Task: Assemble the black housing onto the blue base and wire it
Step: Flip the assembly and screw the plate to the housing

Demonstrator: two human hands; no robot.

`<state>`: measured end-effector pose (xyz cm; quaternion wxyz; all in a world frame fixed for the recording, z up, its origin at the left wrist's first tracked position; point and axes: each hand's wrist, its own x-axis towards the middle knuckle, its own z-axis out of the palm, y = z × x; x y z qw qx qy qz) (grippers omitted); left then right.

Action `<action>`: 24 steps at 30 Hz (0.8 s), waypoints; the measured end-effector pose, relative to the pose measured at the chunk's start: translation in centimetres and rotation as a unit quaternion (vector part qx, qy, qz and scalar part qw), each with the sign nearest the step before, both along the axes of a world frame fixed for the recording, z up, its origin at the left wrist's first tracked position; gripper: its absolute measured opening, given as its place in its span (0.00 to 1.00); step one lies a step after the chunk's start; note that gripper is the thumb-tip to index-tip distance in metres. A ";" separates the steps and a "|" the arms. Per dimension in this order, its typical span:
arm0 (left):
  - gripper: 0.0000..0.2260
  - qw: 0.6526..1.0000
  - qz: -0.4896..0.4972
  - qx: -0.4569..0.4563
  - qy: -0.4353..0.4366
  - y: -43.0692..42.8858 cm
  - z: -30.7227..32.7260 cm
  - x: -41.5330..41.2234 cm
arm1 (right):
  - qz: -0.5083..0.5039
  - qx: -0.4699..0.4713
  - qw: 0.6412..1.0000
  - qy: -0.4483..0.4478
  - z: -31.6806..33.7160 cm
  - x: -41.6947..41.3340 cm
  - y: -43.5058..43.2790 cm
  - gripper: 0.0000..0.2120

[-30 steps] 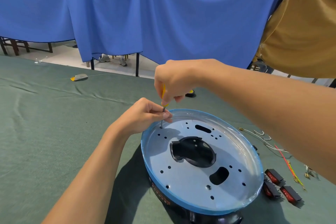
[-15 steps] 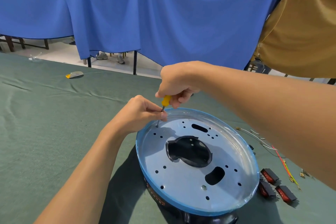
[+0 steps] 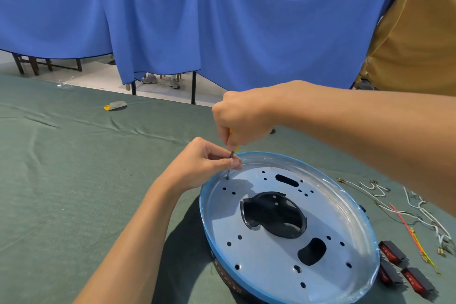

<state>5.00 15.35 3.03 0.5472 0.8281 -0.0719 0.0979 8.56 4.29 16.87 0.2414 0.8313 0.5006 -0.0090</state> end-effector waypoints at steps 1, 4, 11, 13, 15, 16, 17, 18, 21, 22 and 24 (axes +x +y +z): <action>0.04 1.000 0.005 0.000 -0.001 -0.1 0.0 0.0 | -0.018 0.006 1.000 0.012 0.0 0.2 -0.2 0.08; 0.03 1.000 0.013 0.013 -0.001 -0.2 0.0 0.2 | -0.063 0.032 0.997 0.038 0.0 0.5 -1.2 0.12; 0.02 0.999 0.027 0.022 0.009 -0.4 0.1 0.0 | -0.223 0.064 0.966 0.110 -0.2 0.0 0.2 0.14; 0.03 0.999 0.030 0.022 0.007 -0.5 0.2 0.1 | -0.266 0.087 0.946 0.161 0.0 0.0 -0.1 0.14; 0.03 0.999 0.033 0.029 0.005 -0.4 0.2 0.3 | -0.258 0.090 0.948 0.162 0.0 -0.1 -0.5 0.14; 0.02 0.999 0.034 0.034 0.002 -0.3 0.1 0.5 | -0.232 0.083 0.959 0.141 0.0 -0.2 -0.7 0.14; 0.02 0.999 0.031 0.038 -0.002 -0.2 0.1 0.6 | -0.195 0.076 0.971 0.114 0.1 -0.3 -0.8 0.14; 0.02 0.999 0.027 0.040 -0.006 -0.1 0.0 0.6 | -0.153 0.070 0.982 0.087 0.2 -0.4 -1.0 0.12; 0.03 0.999 0.019 0.036 -0.009 0.0 -0.1 0.6 | -0.043 0.024 0.999 0.015 0.8 -0.6 -1.0 0.02; 0.02 0.999 0.017 0.034 -0.009 0.1 -0.2 0.6 | -0.020 0.012 1.000 0.003 0.9 -0.7 -1.0 0.01; 0.01 1.000 0.013 0.023 -0.006 0.2 -0.2 0.5 | 0.002 0.004 1.000 0.003 0.7 -0.7 -0.7 0.05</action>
